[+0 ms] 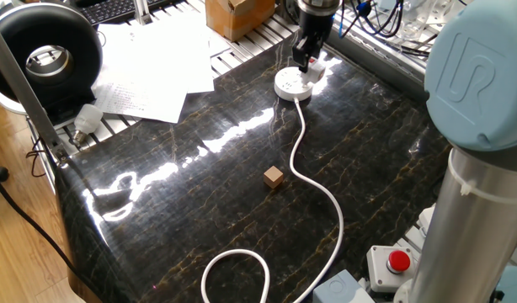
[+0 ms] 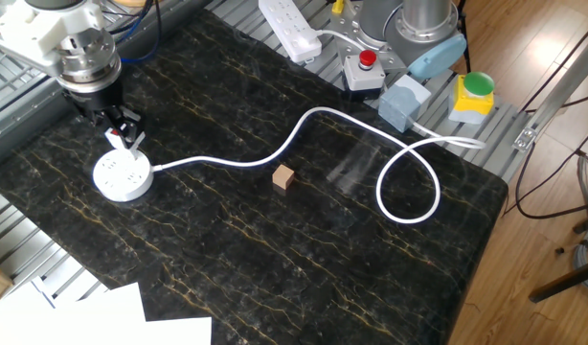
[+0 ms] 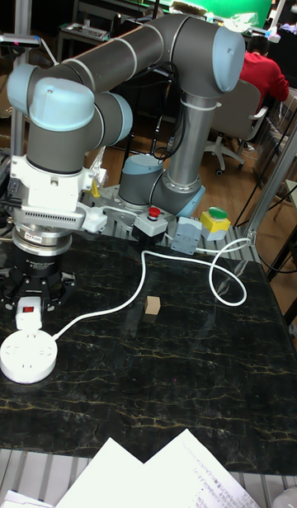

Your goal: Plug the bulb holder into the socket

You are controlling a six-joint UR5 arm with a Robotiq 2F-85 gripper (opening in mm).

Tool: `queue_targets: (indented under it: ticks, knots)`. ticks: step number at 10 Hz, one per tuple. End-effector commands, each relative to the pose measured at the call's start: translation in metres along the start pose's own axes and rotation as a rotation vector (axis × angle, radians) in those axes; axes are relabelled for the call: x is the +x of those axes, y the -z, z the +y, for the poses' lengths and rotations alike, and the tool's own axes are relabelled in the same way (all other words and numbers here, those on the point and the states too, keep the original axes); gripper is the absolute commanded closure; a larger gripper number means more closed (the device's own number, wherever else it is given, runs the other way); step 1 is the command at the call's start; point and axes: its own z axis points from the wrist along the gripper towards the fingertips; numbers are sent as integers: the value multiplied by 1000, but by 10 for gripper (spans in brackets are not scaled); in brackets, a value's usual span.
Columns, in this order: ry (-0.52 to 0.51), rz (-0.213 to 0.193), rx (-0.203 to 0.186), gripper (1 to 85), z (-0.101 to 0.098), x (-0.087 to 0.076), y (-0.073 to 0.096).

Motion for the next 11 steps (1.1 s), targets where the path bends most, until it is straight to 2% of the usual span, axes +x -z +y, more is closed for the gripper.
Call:
queue_targets:
  ticks: [1,11]
  knots:
    - [-11,-23,-6,847,3,-6,-1]
    - [-23,-49,-20,847,9,-5,-4]
